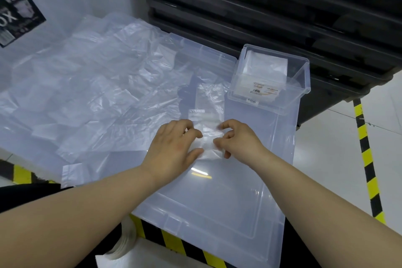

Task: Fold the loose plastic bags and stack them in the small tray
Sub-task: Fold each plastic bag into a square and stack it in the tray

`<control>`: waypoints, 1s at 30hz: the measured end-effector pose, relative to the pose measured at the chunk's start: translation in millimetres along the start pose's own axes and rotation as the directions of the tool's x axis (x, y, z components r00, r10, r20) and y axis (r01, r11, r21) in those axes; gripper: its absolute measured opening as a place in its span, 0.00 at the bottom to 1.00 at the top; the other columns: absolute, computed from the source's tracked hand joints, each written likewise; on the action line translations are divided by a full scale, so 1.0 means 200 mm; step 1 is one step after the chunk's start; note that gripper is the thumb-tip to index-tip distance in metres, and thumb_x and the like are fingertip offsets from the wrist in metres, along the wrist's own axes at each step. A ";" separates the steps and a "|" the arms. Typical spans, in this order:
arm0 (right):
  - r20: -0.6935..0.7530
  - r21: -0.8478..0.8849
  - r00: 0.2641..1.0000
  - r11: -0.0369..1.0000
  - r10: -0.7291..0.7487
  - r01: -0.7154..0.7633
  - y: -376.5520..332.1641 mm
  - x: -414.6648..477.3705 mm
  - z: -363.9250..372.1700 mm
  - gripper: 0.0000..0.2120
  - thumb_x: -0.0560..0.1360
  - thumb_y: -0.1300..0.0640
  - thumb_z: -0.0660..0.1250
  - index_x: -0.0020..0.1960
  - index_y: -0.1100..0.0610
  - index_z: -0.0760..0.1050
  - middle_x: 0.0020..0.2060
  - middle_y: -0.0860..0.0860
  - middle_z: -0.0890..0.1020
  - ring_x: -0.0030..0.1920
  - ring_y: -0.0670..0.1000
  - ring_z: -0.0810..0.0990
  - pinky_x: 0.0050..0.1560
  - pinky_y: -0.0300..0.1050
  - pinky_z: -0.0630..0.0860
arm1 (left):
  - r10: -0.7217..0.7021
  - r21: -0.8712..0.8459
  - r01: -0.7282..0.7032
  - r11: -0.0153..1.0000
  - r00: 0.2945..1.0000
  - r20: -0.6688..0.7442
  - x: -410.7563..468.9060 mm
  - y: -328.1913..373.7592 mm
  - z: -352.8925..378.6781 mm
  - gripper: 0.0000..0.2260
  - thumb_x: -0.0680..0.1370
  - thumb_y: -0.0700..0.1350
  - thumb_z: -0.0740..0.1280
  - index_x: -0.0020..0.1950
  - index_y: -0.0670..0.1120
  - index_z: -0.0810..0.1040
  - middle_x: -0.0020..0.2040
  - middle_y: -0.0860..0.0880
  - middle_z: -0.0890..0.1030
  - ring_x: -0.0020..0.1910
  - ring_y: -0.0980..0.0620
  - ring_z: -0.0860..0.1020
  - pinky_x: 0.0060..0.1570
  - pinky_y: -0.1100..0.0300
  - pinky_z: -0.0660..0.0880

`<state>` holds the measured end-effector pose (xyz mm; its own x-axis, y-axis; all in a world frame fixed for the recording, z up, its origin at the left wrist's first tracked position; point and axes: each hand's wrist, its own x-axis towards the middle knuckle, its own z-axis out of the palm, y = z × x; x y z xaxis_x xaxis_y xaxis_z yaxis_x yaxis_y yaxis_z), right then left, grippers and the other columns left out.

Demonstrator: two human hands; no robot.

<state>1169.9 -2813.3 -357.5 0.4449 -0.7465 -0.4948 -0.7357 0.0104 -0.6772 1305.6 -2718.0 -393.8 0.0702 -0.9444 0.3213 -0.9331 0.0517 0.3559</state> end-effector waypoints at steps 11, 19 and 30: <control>-0.017 0.063 1.000 0.998 0.023 -0.022 0.00 0.01 -0.01 0.08 0.77 0.54 0.63 0.55 0.54 0.71 0.28 0.45 0.77 0.24 0.47 0.72 0.29 0.37 0.66 | 0.214 0.201 -0.303 0.931 0.904 0.371 -0.16 -0.05 0.00 0.26 0.81 0.59 0.39 0.66 0.45 0.65 0.64 0.45 0.76 0.65 0.50 0.65 0.68 0.56 0.50; 0.142 -0.049 0.988 0.997 0.060 -0.054 -0.01 -0.03 -0.02 0.22 0.72 0.57 0.68 0.63 0.51 0.64 0.47 0.59 0.82 0.22 0.45 0.73 0.32 0.38 0.67 | 0.239 0.246 -0.343 0.907 0.898 0.369 -0.14 -0.08 0.00 0.31 0.80 0.61 0.38 0.63 0.49 0.76 0.62 0.46 0.77 0.61 0.49 0.76 0.65 0.54 0.63; -0.044 -0.698 0.591 0.448 -0.806 0.558 0.15 -0.09 0.04 0.13 0.61 0.52 0.68 0.41 0.59 0.79 0.39 0.52 0.81 0.42 0.55 0.82 0.41 0.43 0.78 | 0.247 0.123 -0.305 0.945 0.906 0.345 -0.13 -0.09 0.02 0.30 0.78 0.64 0.40 0.62 0.47 0.71 0.63 0.46 0.76 0.62 0.50 0.74 0.63 0.57 0.58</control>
<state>1144.3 -2794.3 -373.1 0.8330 -0.4789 0.2772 -0.4378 -0.8768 -0.1992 1319.0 -2695.9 -411.2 -0.2887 -0.9543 0.0767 -0.9460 0.2967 0.1308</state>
